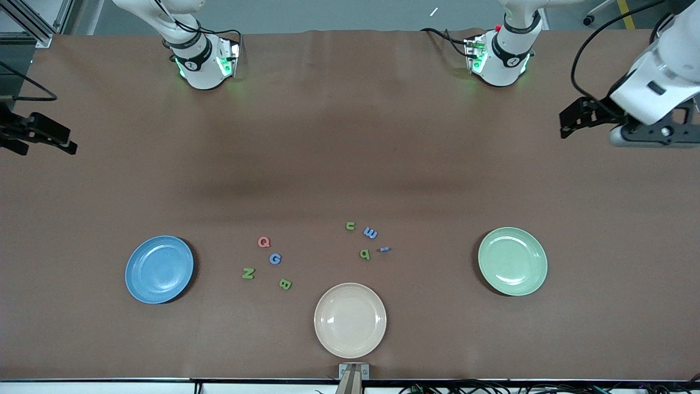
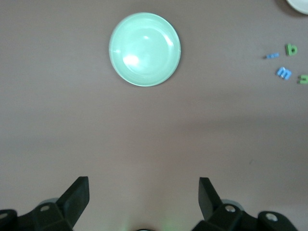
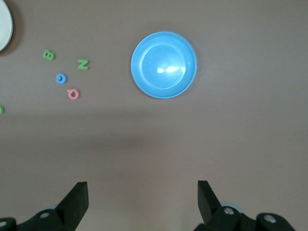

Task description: Sort uppercase to blue plate, lowercase to green plate

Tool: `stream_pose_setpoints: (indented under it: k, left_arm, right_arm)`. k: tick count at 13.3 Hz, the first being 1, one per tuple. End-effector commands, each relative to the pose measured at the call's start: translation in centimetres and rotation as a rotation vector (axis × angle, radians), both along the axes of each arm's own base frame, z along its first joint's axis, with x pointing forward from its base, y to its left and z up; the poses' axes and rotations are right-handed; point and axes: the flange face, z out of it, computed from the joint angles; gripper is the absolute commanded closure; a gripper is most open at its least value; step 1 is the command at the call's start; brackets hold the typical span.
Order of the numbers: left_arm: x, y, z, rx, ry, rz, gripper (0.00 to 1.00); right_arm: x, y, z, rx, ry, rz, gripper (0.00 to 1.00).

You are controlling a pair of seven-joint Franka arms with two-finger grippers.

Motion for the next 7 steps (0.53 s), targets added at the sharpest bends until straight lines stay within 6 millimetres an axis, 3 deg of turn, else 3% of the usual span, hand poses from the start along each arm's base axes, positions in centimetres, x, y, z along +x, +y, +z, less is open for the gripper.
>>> stream_pose_setpoints:
  k: [1, 2, 5, 7]
  left_arm:
    - [2.9, -6.2, -4.5, -0.033, 0.006, -0.025, 0.00]
    - [3.6, -8.2, -6.7, -0.038, 0.018, 0.013, 0.00]
    - [5.5, -16.9, -13.4, -0.061, 0.027, 0.148, 0.00]
    - [6.7, -22.2, -16.7, -0.104, 0.010, 0.110, 0.02]
  right_arm:
    - [2.7, 4.9, -5.3, 0.009, 0.071, 0.033, 0.00]
    - [3.9, 7.3, -7.5, 0.002, 0.074, 0.009, 0.00]
    - [7.2, 12.8, -14.8, -0.008, 0.075, -0.022, 0.00]
    - [9.4, 14.3, -19.9, -0.007, 0.055, -0.068, 0.00]
